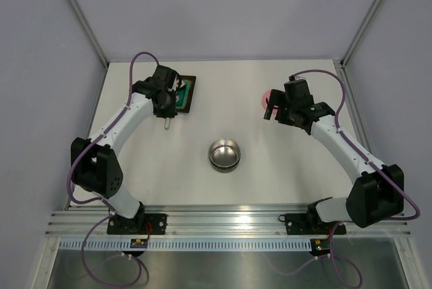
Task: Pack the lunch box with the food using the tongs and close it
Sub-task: Pick up the fake food from the plate.
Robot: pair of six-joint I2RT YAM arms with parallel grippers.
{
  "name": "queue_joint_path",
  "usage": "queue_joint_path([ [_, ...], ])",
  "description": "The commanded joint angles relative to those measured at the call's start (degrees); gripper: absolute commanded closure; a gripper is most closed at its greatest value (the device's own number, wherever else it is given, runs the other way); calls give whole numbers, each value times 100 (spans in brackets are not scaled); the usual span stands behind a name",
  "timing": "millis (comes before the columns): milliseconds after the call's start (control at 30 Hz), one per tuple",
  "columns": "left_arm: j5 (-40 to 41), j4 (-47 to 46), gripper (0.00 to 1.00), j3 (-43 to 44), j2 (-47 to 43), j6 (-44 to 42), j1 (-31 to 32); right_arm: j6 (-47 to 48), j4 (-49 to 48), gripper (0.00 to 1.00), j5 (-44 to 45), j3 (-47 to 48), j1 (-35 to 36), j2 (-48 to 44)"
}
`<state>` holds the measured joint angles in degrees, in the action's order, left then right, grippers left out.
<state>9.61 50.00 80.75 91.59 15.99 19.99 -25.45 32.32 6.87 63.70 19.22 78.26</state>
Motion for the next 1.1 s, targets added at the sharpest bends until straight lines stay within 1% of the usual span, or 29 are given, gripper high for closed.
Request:
queue_joint_path([
  [0,-134,203,82,353,183,-105,-48,67,64,2,165,134,20,-249],
  [200,-222,151,76,503,421,-140,-135,58,108,2,183,143,20,-267],
  [667,-354,177,74,828,1203,-131,-399,14,38,2,130,2,29,-232],
  [733,-363,142,73,811,1256,-122,-399,5,12,2,121,2,20,-215],
  [867,-372,115,68,898,1387,-105,-460,-4,-15,2,104,-16,20,-162],
  [1067,-345,142,67,1048,1546,-122,-557,14,-58,2,104,-24,20,-127],
])
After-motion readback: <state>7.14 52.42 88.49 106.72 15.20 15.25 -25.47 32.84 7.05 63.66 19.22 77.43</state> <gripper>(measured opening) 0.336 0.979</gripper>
